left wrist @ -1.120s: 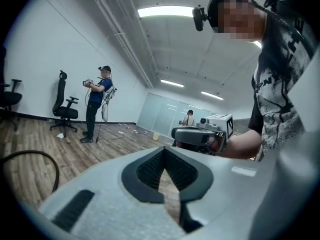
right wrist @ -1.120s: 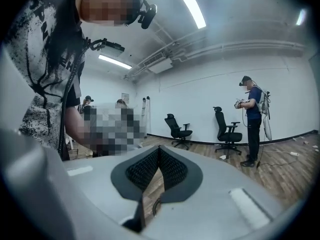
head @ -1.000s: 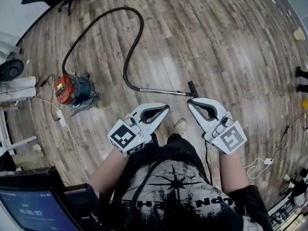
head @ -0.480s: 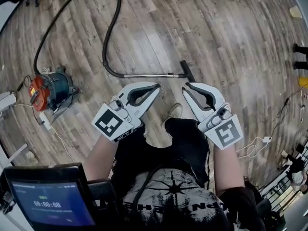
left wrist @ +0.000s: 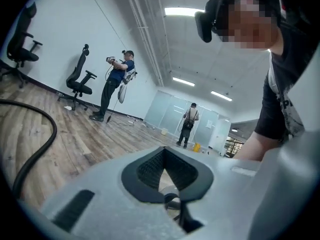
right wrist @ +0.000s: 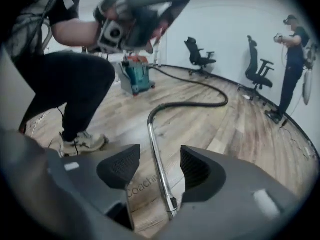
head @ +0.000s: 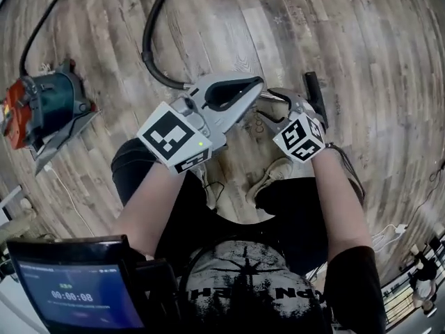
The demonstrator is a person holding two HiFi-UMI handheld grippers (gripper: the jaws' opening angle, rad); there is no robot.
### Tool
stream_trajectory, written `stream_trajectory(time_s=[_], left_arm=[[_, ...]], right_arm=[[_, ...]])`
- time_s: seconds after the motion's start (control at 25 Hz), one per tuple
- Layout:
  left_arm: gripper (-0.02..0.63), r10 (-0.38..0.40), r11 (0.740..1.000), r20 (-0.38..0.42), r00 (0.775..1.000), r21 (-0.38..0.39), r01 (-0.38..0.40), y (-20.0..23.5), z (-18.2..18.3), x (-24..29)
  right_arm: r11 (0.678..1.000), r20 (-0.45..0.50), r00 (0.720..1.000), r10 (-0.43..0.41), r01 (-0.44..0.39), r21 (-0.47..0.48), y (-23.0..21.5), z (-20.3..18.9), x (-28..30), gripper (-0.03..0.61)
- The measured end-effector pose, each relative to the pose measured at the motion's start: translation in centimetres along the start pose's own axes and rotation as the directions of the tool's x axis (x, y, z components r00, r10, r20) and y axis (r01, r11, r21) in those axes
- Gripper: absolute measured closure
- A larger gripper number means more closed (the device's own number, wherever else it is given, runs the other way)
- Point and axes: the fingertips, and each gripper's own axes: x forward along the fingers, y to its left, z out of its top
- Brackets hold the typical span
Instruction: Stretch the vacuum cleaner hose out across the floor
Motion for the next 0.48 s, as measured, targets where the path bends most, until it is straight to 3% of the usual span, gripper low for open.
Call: stream_trajectory(time_s=[0.2,0.32,0.48], left_arm=[[0.614,0.061,0.998,-0.081,0.995,-0.004,-0.061,3.1,-7.7,-0.2],[0.614,0.088,0.996,-0.111,0.990,0.023,-0.086,3.3,-9.5,-0.6],[0.614,0.161,0.987,-0.134,0.978,0.005,-0.162,3.5,-11.1,-3.0]], right_arm=[[0.995,-0.246,0.966,0.074,-0.090,-0.053,1.4,-10.1,12.8,0.322],[0.991,-0.347,0.935,0.069,-0.104,-0.082,0.9,-13.8,16.0,0.322],[0.983,-0.434,0.898,0.074,-0.140,-0.122,1.4,-16.2,18.4,0.322]])
